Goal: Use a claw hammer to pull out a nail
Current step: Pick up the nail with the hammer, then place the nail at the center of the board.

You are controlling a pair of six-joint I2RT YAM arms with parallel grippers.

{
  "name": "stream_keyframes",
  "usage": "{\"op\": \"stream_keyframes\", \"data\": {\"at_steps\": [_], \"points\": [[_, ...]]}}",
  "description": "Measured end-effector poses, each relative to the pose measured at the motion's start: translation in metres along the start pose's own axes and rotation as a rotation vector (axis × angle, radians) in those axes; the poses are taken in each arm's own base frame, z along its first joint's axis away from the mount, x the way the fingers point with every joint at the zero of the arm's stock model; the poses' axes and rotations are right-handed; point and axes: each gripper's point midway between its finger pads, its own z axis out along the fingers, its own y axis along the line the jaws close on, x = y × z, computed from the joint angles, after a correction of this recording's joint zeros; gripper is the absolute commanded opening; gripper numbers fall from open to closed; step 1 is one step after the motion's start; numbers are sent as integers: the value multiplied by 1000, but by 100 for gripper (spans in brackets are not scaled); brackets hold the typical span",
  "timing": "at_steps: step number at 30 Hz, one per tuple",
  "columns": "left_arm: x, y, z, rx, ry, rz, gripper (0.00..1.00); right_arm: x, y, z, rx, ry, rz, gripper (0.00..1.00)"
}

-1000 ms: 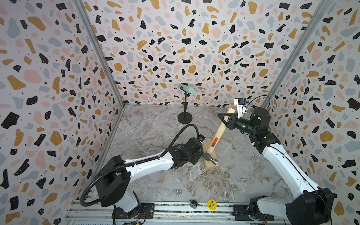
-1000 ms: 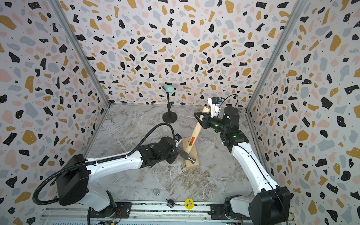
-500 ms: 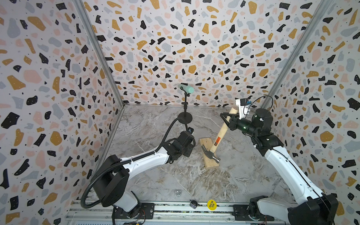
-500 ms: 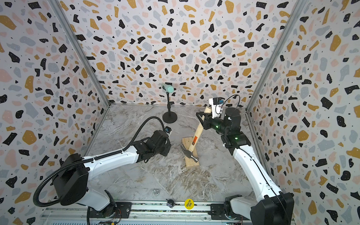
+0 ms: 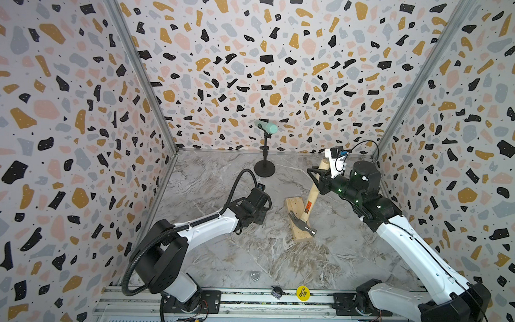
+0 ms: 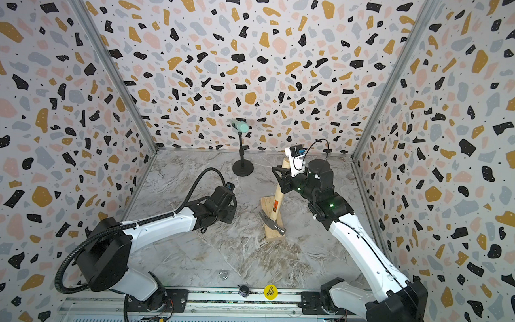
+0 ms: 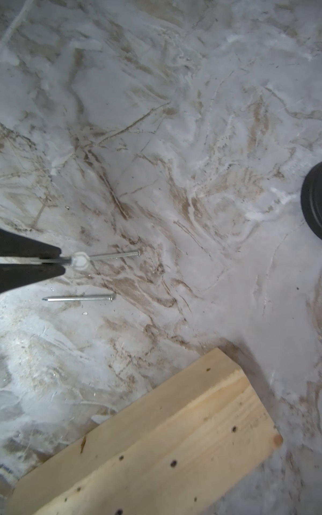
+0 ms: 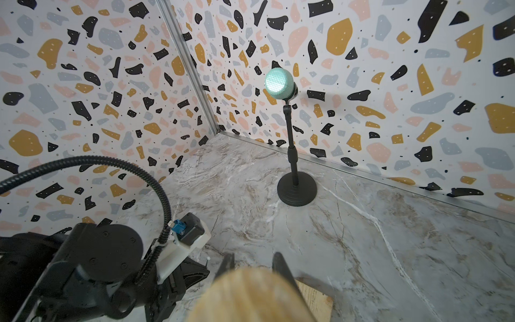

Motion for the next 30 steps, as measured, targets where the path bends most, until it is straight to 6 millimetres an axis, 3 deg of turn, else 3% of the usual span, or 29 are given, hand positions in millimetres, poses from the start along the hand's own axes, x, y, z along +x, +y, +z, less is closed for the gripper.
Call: {"op": "stream_keyframes", "data": {"at_steps": [6,21,30], "points": [[18,13,15,-34,62,-26,0,-4,4,-4,18,-15,-29,0],[55,12,40,-34,171,-48,0,-5,10,-6,28,-24,-63,0],[60,13,42,-34,175,-66,0,-2,9,-6,33,-19,-61,0]]}}
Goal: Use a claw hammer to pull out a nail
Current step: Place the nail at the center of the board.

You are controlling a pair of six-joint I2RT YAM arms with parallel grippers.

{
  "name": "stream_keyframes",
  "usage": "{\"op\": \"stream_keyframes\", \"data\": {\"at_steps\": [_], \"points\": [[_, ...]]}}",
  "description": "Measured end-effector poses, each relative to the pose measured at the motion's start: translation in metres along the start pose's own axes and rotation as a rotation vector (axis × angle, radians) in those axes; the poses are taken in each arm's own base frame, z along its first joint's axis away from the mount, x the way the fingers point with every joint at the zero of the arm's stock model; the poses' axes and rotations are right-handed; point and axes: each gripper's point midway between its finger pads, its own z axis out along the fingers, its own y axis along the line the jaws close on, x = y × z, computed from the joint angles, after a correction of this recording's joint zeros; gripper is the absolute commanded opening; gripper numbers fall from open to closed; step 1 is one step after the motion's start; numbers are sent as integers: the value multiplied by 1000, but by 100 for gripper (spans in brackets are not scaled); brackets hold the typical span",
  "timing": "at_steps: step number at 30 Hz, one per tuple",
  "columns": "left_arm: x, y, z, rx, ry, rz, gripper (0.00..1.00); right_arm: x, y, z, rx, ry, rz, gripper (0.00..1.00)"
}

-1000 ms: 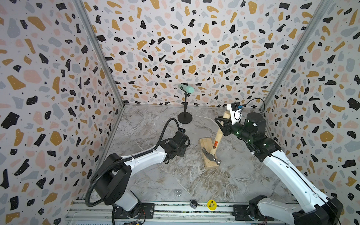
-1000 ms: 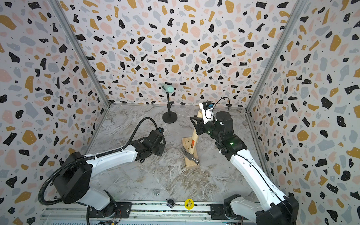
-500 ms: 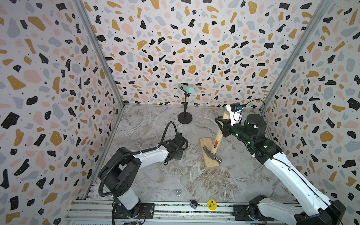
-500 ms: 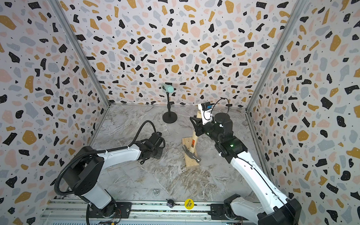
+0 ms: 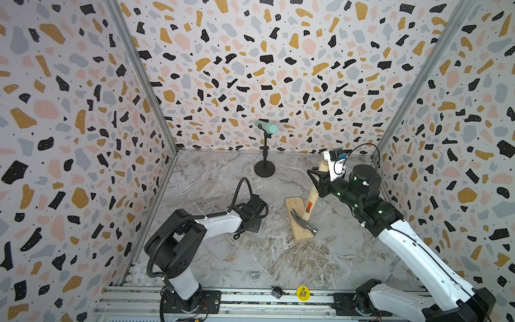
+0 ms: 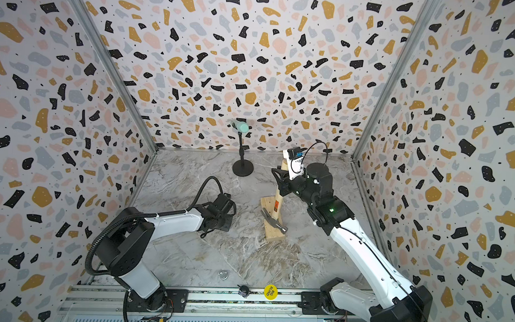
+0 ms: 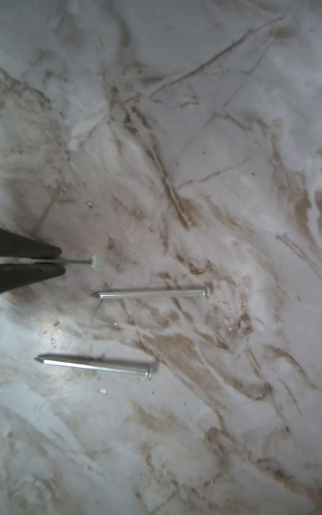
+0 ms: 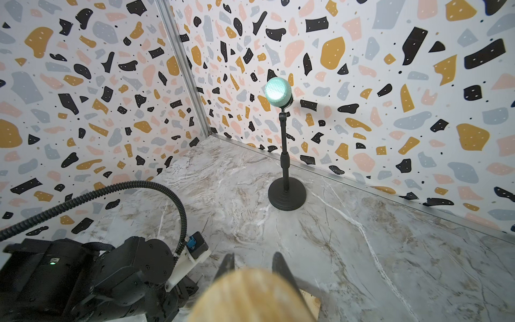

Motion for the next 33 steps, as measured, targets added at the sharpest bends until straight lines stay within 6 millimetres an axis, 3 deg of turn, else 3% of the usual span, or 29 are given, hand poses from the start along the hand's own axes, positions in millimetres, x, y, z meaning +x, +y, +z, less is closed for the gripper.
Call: {"op": "stream_keyframes", "data": {"at_steps": [33], "points": [[-1,1,5,0,-11,-14,4,7,3,1,-8,13,3,0]]}}
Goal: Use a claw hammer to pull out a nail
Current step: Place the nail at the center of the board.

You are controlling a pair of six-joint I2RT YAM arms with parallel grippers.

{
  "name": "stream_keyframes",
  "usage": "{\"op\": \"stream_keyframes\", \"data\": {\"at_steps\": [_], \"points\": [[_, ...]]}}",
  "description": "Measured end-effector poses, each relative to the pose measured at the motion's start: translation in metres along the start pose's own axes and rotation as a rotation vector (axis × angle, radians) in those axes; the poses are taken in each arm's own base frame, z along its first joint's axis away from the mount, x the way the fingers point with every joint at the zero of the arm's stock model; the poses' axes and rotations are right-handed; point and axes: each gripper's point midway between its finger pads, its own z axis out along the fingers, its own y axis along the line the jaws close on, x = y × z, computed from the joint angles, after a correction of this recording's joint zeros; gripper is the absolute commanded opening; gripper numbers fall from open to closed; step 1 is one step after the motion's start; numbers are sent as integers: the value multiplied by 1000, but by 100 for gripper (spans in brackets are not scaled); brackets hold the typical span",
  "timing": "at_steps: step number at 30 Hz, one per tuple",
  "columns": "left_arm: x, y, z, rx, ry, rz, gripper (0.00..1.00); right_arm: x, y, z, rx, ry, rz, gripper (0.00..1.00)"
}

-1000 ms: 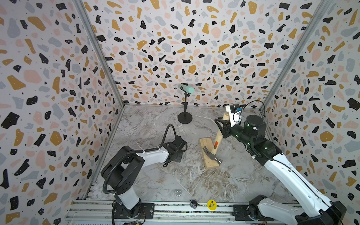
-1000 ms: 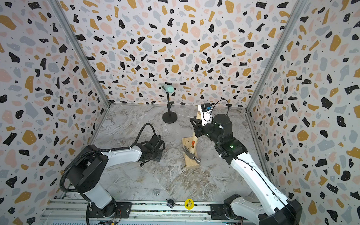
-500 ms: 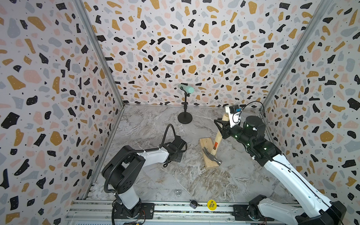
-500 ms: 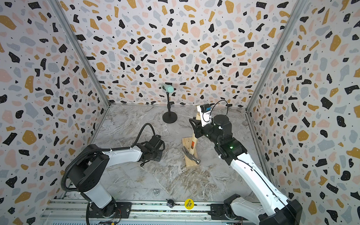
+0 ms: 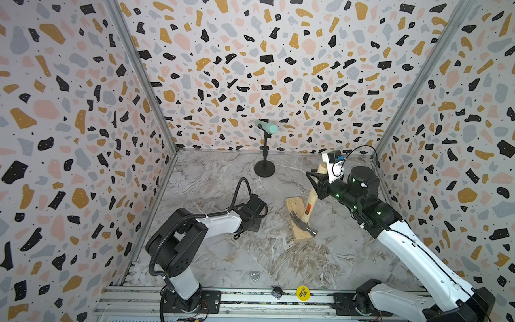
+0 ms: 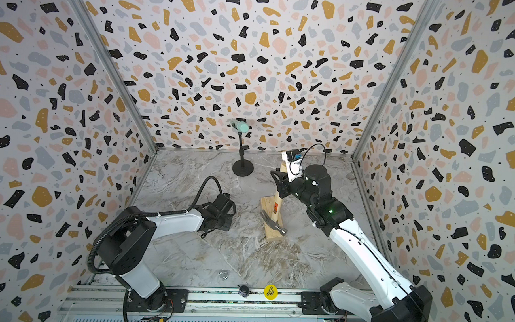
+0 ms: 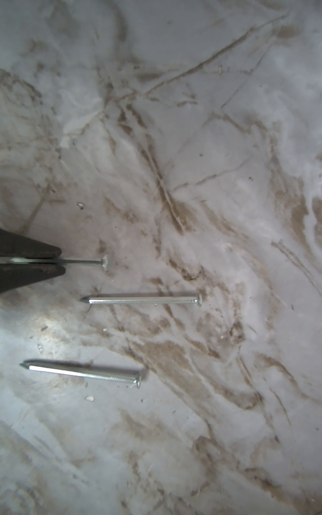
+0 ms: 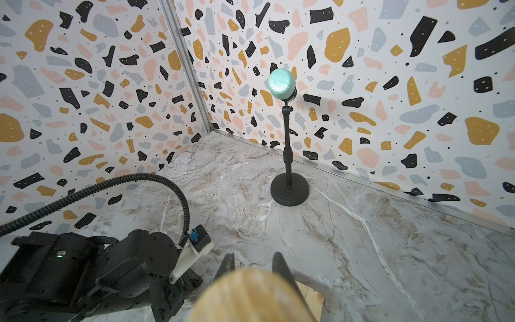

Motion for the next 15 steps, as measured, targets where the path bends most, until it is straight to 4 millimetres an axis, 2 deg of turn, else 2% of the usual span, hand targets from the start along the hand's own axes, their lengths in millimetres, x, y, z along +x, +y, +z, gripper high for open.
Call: {"op": "stream_keyframes", "data": {"at_steps": [15], "points": [[0,1,0,-2,0,-4,13,0,0,0,0,0,0,0]]}}
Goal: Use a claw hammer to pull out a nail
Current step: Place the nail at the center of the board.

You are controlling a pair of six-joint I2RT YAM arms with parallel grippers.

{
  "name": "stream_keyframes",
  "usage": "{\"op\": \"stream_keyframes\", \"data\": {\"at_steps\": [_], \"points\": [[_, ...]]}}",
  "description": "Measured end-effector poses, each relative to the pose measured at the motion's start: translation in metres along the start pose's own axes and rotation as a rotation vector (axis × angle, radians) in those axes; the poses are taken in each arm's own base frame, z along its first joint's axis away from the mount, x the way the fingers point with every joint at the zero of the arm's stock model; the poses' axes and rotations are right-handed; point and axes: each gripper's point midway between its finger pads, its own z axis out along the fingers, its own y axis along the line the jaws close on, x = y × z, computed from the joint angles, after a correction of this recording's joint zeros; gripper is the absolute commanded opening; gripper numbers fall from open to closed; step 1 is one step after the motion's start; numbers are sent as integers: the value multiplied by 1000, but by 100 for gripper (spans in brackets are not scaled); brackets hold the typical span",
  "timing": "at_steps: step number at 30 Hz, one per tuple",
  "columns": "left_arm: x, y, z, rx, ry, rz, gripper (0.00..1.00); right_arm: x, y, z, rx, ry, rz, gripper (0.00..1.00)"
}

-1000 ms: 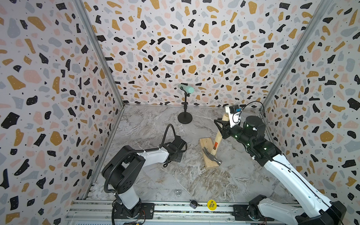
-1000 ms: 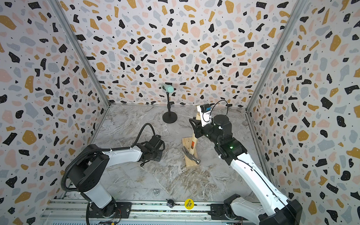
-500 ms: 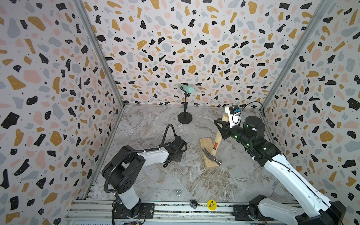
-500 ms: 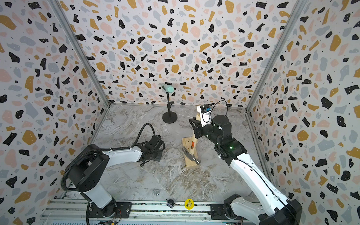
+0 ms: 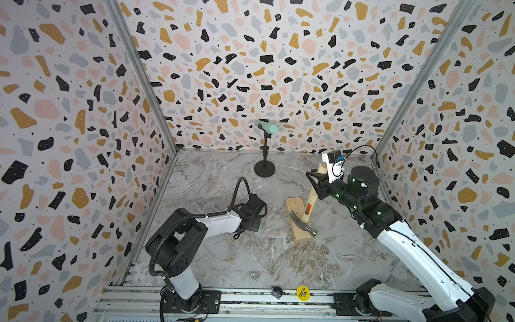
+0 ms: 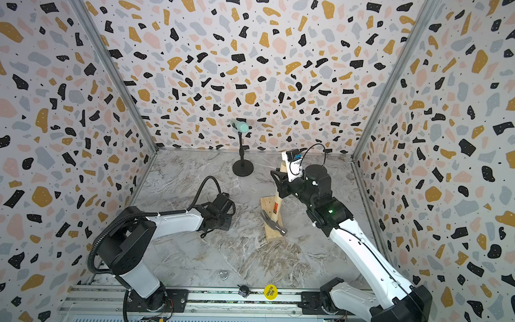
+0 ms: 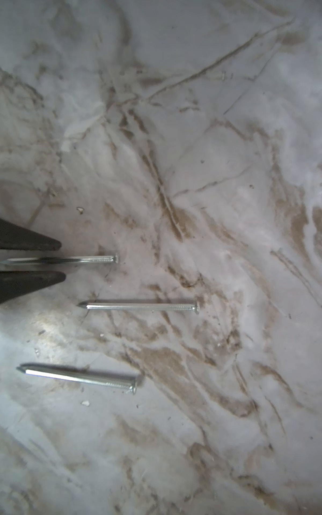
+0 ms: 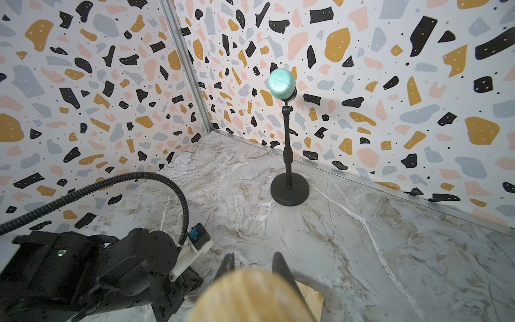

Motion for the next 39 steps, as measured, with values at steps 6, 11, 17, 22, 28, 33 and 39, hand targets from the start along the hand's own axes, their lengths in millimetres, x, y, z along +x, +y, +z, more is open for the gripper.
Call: {"op": "stream_keyframes", "data": {"at_steps": [6,11,17,22,28,33,39], "points": [[2,2,-4,-4,10,2,17,0,0,0,0,0,0,0],[-2,2,-14,2,0,1,24,0,0,0,-1,0,1,0],[-28,-3,-40,39,-76,-14,32,0,1,0,-6,1,14,0],[-46,-7,-60,69,-138,-25,36,1,3,0,-15,6,26,0],[-56,-9,-76,95,-186,-32,39,2,4,3,-24,22,36,0],[-68,-12,-96,135,-247,-37,40,-5,6,4,-34,18,42,0],[-84,-17,-123,198,-340,-36,44,-15,10,5,-54,9,48,0]]}}
